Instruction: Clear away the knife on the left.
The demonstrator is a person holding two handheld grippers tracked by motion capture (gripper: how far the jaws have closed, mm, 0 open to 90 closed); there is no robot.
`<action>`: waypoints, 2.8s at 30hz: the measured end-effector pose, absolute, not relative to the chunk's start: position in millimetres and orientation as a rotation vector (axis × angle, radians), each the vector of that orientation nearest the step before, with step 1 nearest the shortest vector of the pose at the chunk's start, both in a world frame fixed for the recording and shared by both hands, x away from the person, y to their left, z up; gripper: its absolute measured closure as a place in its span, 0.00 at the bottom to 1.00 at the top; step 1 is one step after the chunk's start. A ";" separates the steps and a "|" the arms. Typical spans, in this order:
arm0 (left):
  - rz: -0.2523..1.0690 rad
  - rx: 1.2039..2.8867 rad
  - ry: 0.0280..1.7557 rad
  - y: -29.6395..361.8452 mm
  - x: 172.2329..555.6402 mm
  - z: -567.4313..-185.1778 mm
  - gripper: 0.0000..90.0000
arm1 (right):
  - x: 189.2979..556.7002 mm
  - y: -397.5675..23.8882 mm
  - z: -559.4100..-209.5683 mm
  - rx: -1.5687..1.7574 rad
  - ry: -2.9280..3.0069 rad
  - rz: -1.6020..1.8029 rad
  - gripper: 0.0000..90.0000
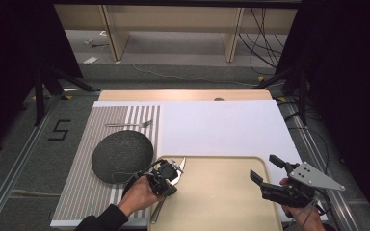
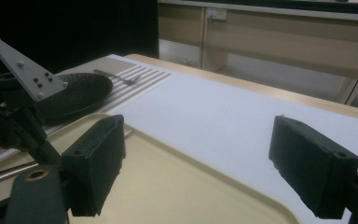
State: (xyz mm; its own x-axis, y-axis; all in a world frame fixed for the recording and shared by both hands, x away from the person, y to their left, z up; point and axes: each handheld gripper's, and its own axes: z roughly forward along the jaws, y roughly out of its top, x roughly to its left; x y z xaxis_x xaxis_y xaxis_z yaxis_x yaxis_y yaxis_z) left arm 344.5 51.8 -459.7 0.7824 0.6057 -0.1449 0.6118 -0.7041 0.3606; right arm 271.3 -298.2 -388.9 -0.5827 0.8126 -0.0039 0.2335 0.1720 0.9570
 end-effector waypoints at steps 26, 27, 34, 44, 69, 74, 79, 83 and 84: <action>-0.033 2.520 0.959 66.0 330.0 -457.5 1.00 | 271.5 -297.4 -389.0 0.978 1.924 1.426 0.22; -0.045 2.492 0.954 67.3 330.5 -454.9 0.97 | 271.4 -297.4 -389.0 0.978 1.924 1.425 0.22; -0.071 2.387 0.921 73.1 330.1 -443.6 0.66 | 271.4 -297.6 -388.9 0.976 1.925 1.425 0.22; -0.030 2.156 0.857 87.4 326.1 -425.8 0.30 | 271.4 -297.5 -388.9 0.977 1.925 1.426 0.22; 0.197 1.824 0.768 120.2 312.5 -404.4 0.22 | 271.1 -297.5 -388.7 0.980 1.924 1.428 0.22; 0.229 1.772 0.755 127.8 310.0 -403.1 0.20 | 270.9 -297.5 -388.6 0.978 1.923 1.428 0.22; 0.267 1.749 0.758 135.1 306.5 -403.0 0.20 | 271.0 -297.5 -388.6 0.981 1.922 1.429 0.22; 0.284 1.738 0.765 140.7 304.1 -403.4 0.19 | 270.9 -297.7 -388.6 0.979 1.923 1.430 0.22; 0.288 1.738 0.768 142.4 303.8 -403.8 0.18 | 270.9 -297.7 -388.6 0.980 1.922 1.431 0.22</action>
State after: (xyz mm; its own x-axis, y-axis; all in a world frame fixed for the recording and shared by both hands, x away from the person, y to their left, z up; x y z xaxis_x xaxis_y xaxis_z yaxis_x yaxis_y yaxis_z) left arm 303.8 142.4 -403.8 0.7550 0.6264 -0.1937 0.3455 -0.1290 0.9295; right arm 270.9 -297.7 -388.6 -0.5860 0.8103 -0.0027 0.2300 0.1695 0.9583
